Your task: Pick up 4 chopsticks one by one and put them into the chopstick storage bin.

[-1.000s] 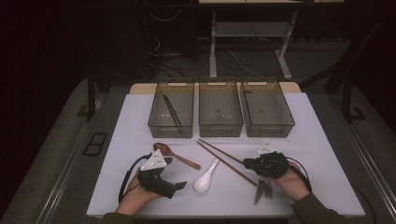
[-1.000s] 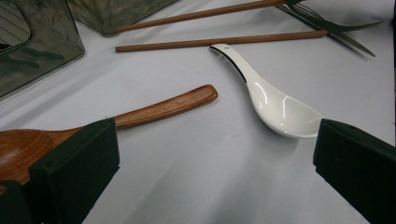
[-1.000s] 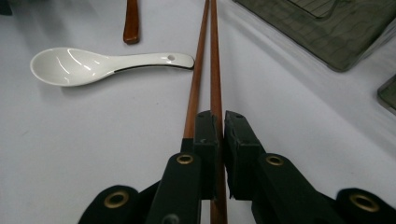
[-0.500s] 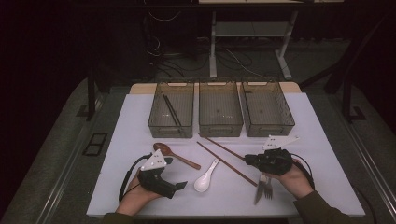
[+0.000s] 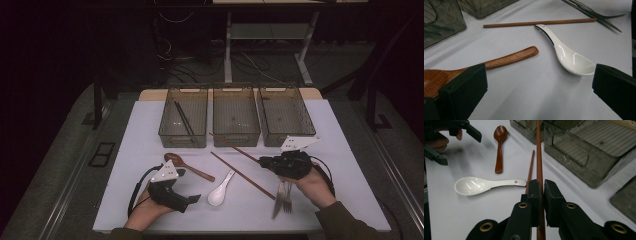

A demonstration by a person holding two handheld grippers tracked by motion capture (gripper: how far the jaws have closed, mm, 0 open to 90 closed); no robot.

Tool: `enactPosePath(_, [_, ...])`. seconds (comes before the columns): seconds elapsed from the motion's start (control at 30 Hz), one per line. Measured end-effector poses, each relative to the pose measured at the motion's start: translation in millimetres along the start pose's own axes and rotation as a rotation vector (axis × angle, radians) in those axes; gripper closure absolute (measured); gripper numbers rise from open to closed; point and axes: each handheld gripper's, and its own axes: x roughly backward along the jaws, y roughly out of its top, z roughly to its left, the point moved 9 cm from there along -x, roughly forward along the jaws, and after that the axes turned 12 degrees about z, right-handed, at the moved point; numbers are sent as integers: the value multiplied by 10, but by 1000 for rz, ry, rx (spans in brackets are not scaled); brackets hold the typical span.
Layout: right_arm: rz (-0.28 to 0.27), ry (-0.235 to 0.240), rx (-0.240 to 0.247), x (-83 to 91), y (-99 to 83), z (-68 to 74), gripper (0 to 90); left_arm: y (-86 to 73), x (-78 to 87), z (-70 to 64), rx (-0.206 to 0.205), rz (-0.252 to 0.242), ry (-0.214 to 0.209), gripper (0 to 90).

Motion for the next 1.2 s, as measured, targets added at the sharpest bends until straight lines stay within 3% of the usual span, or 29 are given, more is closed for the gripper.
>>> enactPosePath(0.73, [-10,-28,-10,-164,407,-121,836,9,16,-5,-7,-7,1,0])
enactPosePath(1.2, [11,-51,-4,-347,850,-193,836,16,26,-3,-12,-11,0,0])
